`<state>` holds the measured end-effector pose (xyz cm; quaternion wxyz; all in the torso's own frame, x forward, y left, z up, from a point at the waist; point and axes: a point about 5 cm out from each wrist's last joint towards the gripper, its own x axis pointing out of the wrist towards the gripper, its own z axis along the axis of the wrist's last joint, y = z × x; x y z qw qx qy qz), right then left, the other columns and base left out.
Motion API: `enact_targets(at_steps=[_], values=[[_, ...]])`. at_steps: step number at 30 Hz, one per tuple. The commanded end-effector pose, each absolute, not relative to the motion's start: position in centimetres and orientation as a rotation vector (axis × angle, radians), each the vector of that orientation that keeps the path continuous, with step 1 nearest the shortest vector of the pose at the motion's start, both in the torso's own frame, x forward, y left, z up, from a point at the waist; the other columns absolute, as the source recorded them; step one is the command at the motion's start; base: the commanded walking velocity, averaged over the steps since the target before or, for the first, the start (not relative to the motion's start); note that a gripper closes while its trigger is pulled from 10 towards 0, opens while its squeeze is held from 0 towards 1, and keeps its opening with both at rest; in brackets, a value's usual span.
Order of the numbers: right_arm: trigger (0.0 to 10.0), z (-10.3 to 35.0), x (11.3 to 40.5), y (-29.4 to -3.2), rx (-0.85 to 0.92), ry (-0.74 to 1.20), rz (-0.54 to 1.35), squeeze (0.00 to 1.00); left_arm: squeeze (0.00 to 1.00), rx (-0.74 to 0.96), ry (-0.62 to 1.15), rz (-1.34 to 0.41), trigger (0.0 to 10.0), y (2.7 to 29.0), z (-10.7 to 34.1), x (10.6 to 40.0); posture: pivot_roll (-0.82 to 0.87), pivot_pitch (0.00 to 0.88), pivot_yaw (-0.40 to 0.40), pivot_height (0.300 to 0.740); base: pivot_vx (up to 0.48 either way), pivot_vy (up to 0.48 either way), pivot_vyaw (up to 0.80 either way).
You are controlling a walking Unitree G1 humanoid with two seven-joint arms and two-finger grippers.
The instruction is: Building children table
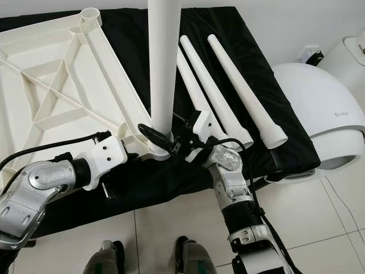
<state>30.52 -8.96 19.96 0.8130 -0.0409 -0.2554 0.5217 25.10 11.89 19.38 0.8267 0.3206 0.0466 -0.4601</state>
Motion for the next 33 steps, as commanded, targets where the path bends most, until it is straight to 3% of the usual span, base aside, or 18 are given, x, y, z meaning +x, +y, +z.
enact_targets(at_steps=[1,33], values=[[10.0,17.6,30.2,-9.5,-0.08,-0.426,1.109,0.0,0.0,0.683,0.14,-0.934,10.0,12.6,18.8,25.3,0.1,0.268,-0.02,0.74,0.0,0.0,0.0],[10.0,18.0,28.0,-9.4,-0.037,-0.445,1.001,0.0,0.0,0.684,0.133,-0.932,10.0,12.6,19.1,25.7,0.08,0.275,-0.017,0.74,0.0,0.0,0.0]])
